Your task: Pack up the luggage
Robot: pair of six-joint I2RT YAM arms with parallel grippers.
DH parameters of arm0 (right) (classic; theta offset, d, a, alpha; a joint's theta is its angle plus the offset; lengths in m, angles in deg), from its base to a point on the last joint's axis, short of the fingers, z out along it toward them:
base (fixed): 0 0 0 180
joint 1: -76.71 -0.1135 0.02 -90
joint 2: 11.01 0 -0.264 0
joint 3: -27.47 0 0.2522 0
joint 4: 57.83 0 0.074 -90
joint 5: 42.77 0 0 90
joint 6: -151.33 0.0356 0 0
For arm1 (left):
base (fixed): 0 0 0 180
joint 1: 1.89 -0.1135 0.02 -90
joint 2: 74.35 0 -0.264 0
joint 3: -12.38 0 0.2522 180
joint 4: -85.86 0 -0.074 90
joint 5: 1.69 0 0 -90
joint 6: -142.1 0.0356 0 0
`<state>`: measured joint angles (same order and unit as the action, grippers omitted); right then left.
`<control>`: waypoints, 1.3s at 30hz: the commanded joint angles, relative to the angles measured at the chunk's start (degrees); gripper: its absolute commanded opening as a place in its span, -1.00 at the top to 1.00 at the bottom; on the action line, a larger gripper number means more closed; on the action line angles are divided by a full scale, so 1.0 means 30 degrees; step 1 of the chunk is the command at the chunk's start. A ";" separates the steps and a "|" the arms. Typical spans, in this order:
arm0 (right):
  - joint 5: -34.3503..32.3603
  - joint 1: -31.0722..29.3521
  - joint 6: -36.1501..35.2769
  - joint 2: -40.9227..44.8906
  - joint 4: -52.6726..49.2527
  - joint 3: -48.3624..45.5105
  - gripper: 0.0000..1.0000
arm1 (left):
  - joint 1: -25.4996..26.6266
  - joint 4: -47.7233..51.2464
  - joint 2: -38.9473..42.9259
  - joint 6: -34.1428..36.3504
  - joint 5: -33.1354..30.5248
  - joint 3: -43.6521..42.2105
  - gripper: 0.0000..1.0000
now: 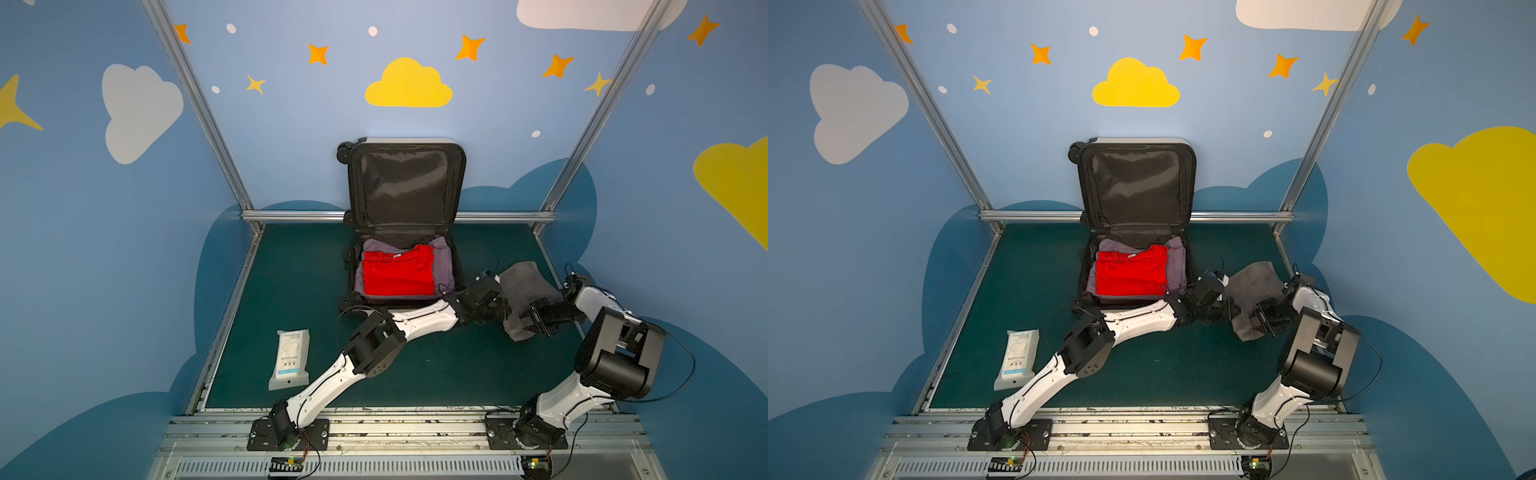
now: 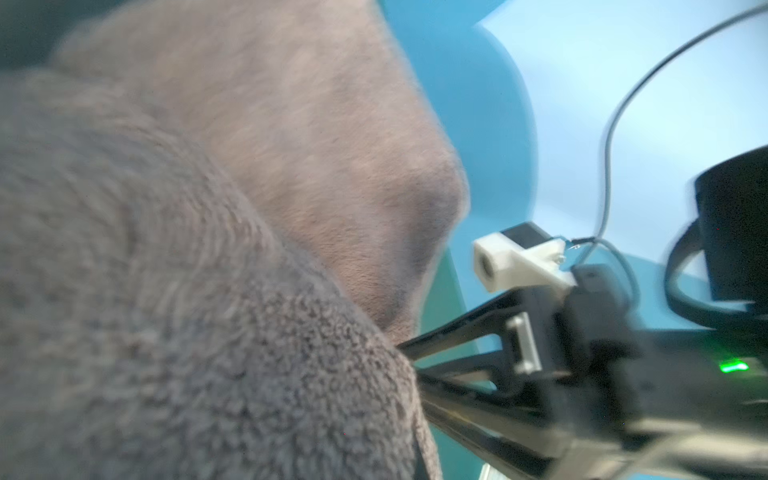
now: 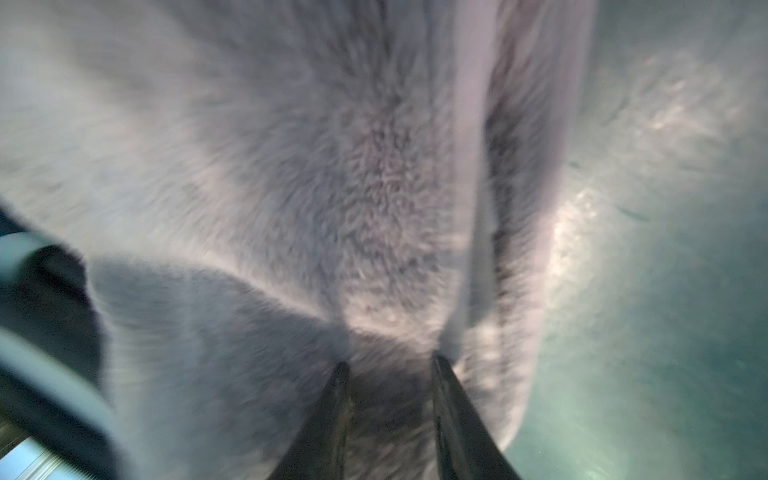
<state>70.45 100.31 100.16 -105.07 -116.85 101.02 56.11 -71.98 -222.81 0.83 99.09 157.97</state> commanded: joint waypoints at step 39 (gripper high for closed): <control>0.3101 0.0004 -0.2073 -0.3137 0.3123 0.0833 -0.45 | -0.4215 1.4346 0.3926 1.0696 0.4676 0.3452 0.91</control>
<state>75.72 100.94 94.85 -113.14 -108.96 102.07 43.61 -28.99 -212.58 31.45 111.16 167.02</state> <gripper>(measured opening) 0.729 0.075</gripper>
